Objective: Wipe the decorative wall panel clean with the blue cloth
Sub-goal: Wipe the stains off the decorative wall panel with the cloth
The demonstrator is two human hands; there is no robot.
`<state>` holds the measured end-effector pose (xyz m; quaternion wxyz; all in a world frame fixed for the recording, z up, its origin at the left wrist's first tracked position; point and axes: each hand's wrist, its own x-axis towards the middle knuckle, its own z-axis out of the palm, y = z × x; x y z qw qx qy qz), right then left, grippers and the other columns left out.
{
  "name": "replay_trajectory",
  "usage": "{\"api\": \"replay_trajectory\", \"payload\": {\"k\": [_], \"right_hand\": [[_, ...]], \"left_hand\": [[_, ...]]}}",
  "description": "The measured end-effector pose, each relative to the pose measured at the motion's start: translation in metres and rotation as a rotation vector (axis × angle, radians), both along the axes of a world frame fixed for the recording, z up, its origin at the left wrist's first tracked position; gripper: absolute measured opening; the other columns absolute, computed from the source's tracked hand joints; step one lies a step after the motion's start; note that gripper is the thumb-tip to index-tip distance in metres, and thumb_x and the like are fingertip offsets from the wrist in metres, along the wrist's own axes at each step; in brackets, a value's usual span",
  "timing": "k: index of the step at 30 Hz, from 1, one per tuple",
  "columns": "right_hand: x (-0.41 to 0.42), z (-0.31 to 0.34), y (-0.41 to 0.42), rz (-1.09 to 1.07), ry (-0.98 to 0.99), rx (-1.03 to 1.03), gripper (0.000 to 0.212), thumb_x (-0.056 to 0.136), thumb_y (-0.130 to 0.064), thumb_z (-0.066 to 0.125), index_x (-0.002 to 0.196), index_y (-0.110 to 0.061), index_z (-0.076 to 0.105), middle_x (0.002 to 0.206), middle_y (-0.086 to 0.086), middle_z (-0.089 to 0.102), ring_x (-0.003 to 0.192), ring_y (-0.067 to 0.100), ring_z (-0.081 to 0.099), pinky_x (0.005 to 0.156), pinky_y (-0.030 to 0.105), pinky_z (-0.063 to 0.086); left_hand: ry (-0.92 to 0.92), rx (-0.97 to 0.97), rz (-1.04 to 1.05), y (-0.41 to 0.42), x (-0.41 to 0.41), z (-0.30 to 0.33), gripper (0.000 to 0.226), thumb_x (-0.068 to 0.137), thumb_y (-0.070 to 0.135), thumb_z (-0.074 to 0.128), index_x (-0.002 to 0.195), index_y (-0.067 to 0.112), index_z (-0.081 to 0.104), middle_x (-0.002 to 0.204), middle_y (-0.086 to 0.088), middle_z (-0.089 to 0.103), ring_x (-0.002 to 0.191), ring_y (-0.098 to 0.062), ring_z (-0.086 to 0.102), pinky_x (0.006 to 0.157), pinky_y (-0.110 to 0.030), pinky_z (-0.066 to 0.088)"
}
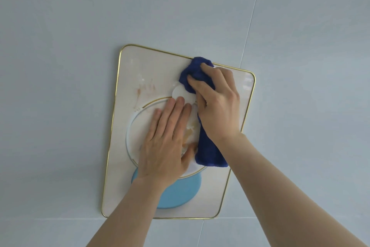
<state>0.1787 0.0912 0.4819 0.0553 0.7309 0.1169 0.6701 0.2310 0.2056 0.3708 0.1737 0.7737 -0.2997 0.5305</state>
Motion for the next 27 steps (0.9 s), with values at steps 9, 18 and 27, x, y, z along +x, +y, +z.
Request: {"api": "replay_trajectory", "payload": {"k": [9, 18, 27], "right_hand": [[-0.011, -0.006, -0.010, -0.061, 0.086, -0.115, 0.037, 0.075, 0.011, 0.055, 0.102, -0.005, 0.075, 0.112, 0.012, 0.070, 0.102, 0.032, 0.058, 0.070, 0.041, 0.055], [-0.030, -0.009, -0.046, -0.128, 0.044, 0.051, 0.034, 0.074, 0.015, 0.058, 0.095, -0.005, 0.076, 0.105, 0.014, 0.069, 0.097, 0.036, 0.057, 0.061, 0.041, 0.053], [-0.006, -0.001, -0.014, -0.044, 0.016, -0.022, 0.038, 0.071, 0.013, 0.056, 0.099, -0.004, 0.076, 0.116, 0.015, 0.070, 0.102, 0.036, 0.059, 0.079, 0.039, 0.052]], "left_hand": [[0.022, 0.017, -0.008, 0.005, 0.002, 0.002, 0.084, 0.096, 0.052, 0.052, 0.163, 0.016, 0.015, 0.172, -0.005, 0.010, 0.160, -0.020, 0.004, 0.130, -0.041, 0.005], [0.011, 0.004, -0.023, 0.004, 0.000, 0.001, 0.085, 0.098, 0.056, 0.049, 0.163, 0.015, 0.014, 0.173, -0.003, 0.008, 0.160, -0.020, 0.004, 0.130, -0.042, 0.007], [-0.011, 0.005, 0.003, 0.002, 0.004, -0.001, 0.081, 0.099, 0.053, 0.046, 0.163, 0.015, 0.014, 0.172, -0.005, 0.008, 0.160, -0.021, 0.004, 0.130, -0.044, 0.009]]}}
